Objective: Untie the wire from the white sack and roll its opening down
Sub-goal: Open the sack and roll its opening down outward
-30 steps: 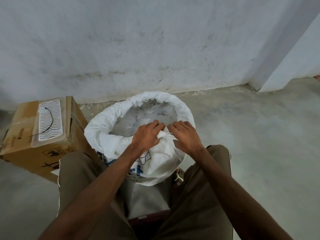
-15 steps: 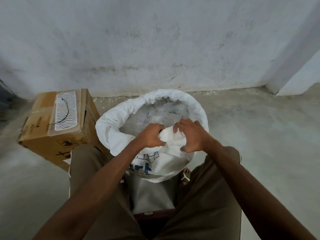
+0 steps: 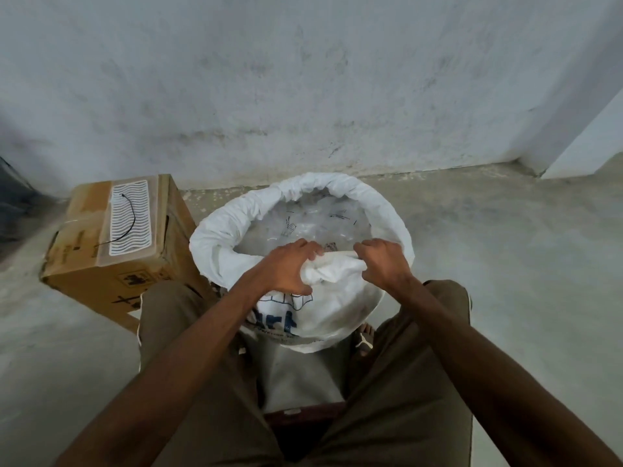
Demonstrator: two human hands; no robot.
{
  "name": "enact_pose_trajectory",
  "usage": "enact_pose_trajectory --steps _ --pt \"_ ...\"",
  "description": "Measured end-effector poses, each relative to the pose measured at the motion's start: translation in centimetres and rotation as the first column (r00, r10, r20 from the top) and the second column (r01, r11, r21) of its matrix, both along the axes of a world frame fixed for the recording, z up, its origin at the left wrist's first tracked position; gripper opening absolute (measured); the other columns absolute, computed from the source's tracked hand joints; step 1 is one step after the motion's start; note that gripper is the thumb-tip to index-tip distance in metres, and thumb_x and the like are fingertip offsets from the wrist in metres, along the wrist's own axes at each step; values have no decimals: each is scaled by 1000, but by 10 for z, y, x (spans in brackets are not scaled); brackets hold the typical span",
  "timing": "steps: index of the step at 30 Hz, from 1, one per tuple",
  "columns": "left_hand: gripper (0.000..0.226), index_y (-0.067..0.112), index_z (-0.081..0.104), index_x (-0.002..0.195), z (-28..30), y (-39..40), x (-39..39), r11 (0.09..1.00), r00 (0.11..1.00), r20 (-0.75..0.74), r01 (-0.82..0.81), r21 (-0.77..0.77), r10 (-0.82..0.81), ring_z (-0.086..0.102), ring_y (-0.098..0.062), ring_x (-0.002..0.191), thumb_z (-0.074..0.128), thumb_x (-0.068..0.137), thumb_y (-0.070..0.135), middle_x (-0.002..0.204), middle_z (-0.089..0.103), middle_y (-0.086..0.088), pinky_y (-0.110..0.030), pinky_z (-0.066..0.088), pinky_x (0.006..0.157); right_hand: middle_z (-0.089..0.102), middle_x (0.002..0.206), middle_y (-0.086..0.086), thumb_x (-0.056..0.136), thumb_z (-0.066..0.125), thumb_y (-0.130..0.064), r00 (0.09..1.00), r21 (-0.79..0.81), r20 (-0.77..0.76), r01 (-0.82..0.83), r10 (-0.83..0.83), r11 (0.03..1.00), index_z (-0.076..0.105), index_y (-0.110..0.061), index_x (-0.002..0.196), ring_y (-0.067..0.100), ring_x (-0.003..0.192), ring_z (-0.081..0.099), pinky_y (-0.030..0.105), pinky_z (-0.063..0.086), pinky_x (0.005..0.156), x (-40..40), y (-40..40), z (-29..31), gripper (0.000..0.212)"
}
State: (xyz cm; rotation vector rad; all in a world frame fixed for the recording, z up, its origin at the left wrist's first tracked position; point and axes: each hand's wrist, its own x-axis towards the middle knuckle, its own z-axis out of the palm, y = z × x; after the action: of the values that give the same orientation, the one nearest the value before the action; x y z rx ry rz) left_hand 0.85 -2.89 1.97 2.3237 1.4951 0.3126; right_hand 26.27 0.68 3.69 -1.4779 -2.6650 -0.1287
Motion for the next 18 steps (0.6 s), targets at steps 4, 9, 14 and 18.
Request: enact_pose_trajectory --steps 4,9,14,18 --pt "66 21 51 126 -1 -3 7 997 997 -47 -69 -27 68 60 -23 95 78 65 20 111 54 -3 -34 49 75 65 65 2 38 84 -6 999 81 -16 -35 37 996 67 -15 76 28 57 61 26 42 47 -3 -9 -20 43" --pt "35 12 62 99 -11 -1 15 981 987 -119 -86 171 107 65 -31 76 72 66 3 90 66 -5 -32 42 57 56 110 -5 52 78 -48 999 -99 -1 -38 38 994 53 -26 110 20 101 50 39 42 86 -3 -2 -16 66" --pt "39 15 63 77 -17 6 22 946 997 -75 30 323 -5 60 -23 56 85 46 5 68 62 0 -29 45 45 53 125 -2 55 82 -56 994 -246 -98 -66 42 967 49 -26 128 22 115 47 41 38 97 -17 0 -9 86" --pt "45 18 61 81 -21 10 20 926 994 -45 111 361 -102 59 -20 63 84 45 5 76 60 2 -28 45 52 67 92 -1 60 77 -23 991 -264 -133 -16 -20 964 61 -21 95 25 87 67 31 49 74 -32 -7 -7 38"
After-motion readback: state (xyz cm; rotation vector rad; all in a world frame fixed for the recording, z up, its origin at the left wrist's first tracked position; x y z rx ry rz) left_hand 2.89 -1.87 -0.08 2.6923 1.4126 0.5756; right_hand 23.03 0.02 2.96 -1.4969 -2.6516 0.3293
